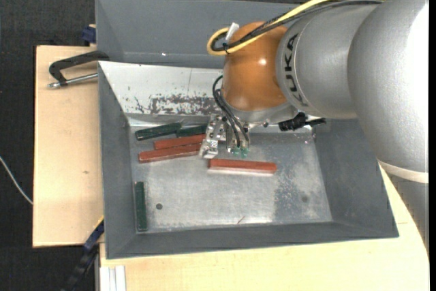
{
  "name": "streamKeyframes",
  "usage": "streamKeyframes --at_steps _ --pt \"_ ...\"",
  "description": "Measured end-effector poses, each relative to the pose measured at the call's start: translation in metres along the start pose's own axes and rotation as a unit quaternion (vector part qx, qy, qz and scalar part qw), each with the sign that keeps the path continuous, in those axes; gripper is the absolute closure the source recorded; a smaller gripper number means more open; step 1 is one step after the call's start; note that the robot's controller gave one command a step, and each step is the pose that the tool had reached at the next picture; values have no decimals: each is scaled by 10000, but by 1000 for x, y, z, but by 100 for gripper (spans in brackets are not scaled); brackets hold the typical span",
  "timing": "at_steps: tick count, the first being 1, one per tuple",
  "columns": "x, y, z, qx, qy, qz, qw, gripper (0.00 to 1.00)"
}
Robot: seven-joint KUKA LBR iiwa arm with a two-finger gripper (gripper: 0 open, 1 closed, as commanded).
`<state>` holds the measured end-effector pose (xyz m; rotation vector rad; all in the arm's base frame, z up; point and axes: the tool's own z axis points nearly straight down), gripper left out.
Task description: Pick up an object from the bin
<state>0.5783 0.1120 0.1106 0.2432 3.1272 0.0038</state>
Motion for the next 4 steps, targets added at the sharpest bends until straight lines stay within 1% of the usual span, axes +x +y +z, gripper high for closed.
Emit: streamKeyframes --at_steps 1,2,3,4 --pt "0 7 -12 2 7 -40 10000 0" --pt "0 8 1 8 22 -89 10000 0" --pt "-13 15 28 -18 -89 830 9965 100" --pt "-12 15 29 -17 -72 829 9965 100"
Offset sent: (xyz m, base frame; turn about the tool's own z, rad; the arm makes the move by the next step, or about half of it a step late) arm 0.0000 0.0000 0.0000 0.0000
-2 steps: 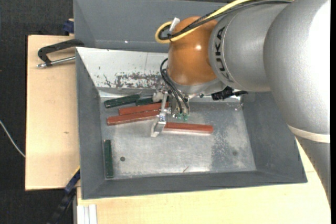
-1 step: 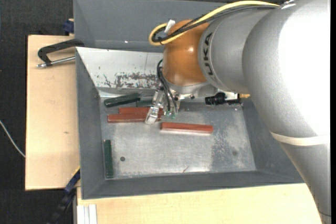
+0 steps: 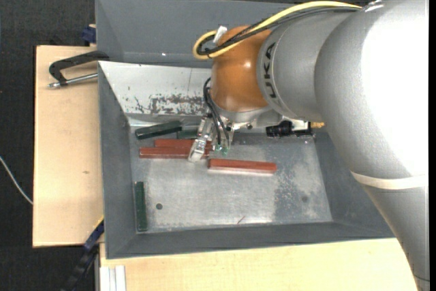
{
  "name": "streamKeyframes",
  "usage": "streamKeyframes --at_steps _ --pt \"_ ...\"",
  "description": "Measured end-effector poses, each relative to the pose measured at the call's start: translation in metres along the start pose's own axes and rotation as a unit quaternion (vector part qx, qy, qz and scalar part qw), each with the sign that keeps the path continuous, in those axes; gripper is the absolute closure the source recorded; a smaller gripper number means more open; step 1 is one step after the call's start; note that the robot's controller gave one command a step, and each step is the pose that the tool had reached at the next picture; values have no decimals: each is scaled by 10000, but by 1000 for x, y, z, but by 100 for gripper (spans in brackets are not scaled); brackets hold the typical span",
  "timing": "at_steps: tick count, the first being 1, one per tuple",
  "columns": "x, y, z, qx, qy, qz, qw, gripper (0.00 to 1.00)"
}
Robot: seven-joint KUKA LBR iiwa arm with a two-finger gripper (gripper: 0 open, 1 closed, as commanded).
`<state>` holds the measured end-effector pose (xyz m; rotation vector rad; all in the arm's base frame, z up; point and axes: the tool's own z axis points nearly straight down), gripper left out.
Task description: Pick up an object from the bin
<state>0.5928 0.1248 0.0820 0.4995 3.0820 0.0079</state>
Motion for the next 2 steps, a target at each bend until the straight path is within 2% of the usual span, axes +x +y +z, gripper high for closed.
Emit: streamKeyframes --at_steps 1,2 --pt "4 -3 -25 31 88 -412 9991 100" --pt "22 16 -127 20 78 -896 9959 100"
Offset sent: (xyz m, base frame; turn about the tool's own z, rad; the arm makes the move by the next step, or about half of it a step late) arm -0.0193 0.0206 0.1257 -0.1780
